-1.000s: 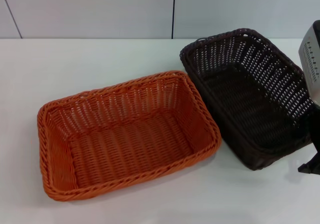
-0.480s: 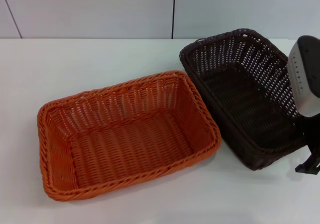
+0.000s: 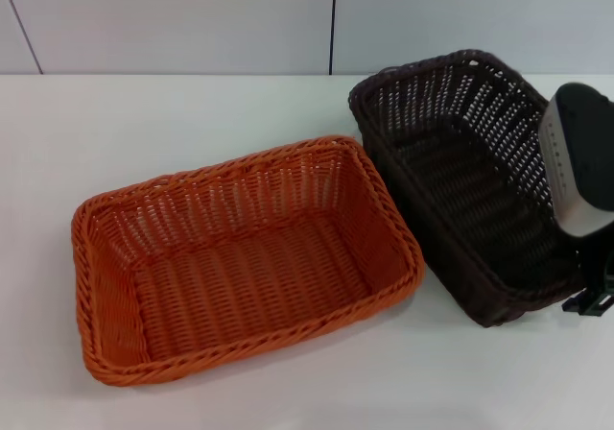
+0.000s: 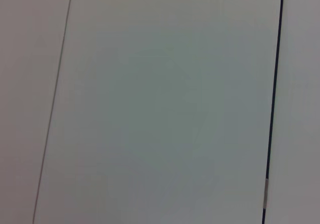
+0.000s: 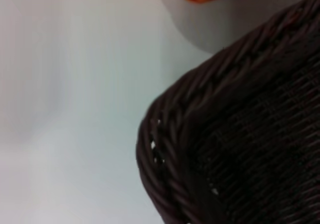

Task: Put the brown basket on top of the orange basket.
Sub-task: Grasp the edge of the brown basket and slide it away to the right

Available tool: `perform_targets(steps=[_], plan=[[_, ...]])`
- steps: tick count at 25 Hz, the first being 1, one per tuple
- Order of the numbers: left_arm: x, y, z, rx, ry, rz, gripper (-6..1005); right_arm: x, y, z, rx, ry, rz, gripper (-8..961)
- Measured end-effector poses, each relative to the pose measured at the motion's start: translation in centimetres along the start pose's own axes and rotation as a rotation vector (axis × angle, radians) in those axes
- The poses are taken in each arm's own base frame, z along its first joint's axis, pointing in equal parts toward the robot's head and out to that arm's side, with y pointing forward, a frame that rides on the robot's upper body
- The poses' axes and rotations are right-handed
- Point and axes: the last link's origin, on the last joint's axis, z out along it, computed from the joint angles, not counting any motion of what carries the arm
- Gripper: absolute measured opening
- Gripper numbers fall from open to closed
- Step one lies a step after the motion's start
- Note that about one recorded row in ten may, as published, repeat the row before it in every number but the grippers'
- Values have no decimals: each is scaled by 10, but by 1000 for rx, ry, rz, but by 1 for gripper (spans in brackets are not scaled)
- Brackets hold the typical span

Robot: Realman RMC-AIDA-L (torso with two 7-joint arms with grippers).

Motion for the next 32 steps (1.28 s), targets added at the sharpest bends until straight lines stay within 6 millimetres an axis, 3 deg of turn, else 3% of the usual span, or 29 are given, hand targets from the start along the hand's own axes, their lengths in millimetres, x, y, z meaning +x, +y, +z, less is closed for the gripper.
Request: perform_targets(steps=[7,18,23,32], plan=[[1,0,1,-1,3,3,773,-4,1,-4,20,-8,-34,517],[1,1,3,-3,5,3,772,-6,0,-14,42,-11,-49,326],[1,1,3,-3,5,5,772,-4,0,-25,89,-21,-47,154],[1,0,2,0,3,6,771,-5,6,-60,169,-14,-69,147]])
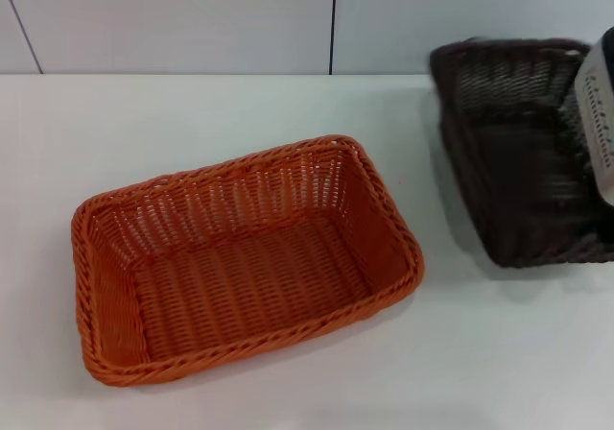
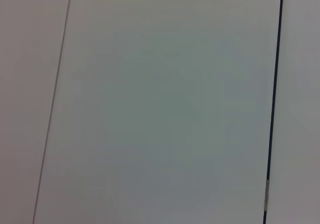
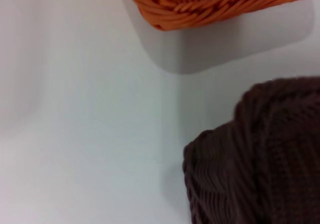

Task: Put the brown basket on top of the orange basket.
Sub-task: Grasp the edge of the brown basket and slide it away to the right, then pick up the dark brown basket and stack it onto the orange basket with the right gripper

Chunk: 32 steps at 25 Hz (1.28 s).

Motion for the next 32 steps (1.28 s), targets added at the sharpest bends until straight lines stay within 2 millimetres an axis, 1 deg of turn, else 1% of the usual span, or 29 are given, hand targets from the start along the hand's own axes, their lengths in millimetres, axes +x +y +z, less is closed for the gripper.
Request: perform_targets(steps=[7,16,17,18,21,27,32], plan=[[0,-2,-2,3,3,-6,771,-1,0,-24,71,22,-17,147],[0,-2,-2,4,-2,-7,770,-17,-4,-57,205,14,-90,146],[-1,-2,-2,4,-3,-7,770,-23,-5,-65,244,10,-126,146],[-1,-2,-2,4,-3,-7,770,-23,-5,-65,244,10,-126,146],[-1,-2,-2,4,-3,-8,770,-36,-4,-75,297,4,-217,146],[1,-3,-2,11,4,-7,769,-58,0,-84,356,-75,-391,147],[0,-9,-3,36,0,-7,769,-68,3,-87,377,-111,-536,147]])
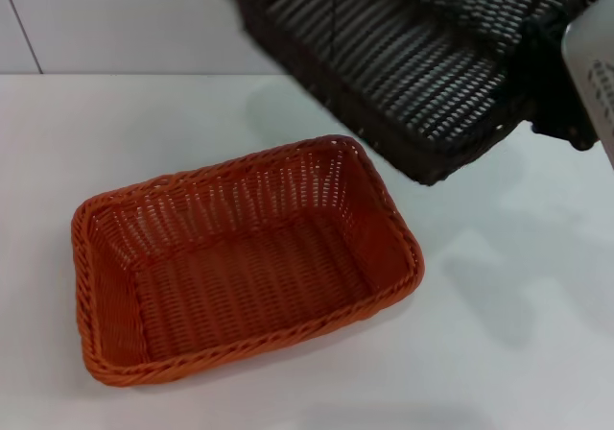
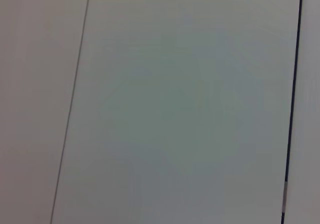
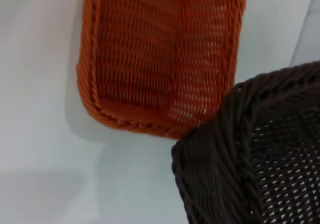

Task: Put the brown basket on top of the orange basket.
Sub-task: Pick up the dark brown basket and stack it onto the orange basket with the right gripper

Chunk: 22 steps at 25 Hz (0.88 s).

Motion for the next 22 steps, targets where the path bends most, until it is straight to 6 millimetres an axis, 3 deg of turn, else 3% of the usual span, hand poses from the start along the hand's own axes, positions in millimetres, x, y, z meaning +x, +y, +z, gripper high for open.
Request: perform_targets(steps=[8,22], plan=[[0,-4,0,14,0,4,768,-18,-3,-5,53,-154,-237,146],[4,-5,-1,21,24,4,767,-4,4,3,153,-238,-464,147]])
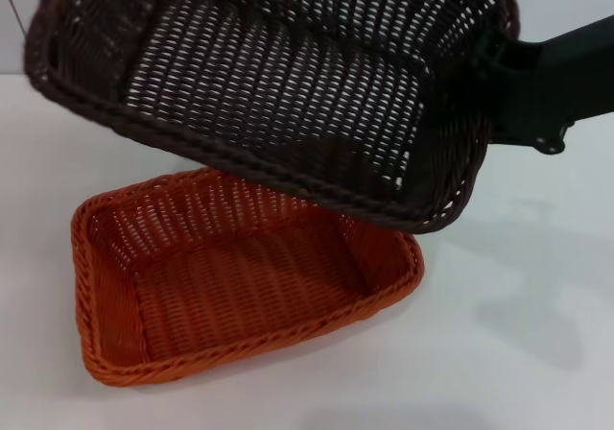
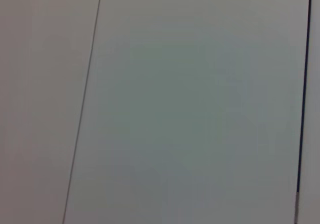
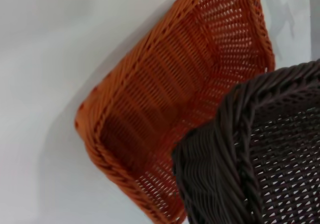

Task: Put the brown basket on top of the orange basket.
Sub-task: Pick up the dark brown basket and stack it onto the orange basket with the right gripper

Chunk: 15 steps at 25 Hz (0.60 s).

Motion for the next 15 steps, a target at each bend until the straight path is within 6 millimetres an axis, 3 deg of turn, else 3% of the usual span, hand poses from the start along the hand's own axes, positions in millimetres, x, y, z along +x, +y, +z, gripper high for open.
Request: perform_targets(steps=[15], plan=[[-4,-1,-4,11,-18,2,766,18,27,31,91,-125,-84,147]])
